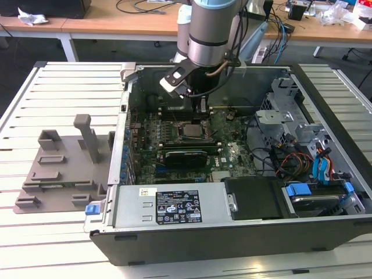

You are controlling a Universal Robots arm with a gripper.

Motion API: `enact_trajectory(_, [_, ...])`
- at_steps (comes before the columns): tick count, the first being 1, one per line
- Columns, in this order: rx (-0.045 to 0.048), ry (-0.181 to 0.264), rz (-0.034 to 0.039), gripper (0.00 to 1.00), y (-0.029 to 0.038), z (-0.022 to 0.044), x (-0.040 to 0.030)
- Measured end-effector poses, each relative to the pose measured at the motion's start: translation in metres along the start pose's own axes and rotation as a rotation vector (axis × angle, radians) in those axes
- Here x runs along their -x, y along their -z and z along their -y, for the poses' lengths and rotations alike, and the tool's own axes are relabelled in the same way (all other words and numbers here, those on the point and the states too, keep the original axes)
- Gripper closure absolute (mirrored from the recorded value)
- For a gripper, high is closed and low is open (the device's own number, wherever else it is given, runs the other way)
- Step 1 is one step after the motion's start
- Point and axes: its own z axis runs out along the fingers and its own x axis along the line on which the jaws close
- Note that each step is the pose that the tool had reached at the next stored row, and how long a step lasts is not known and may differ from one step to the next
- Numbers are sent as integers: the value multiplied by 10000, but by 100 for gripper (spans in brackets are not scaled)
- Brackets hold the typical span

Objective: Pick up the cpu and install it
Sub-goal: 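Place the cpu into insertion slot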

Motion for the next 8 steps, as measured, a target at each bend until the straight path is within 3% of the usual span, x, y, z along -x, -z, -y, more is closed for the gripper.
enact_trajectory(6, [0,1,0,89,160,5,5])
enact_trajectory(8, [0,0,-1,89,181,6,6])
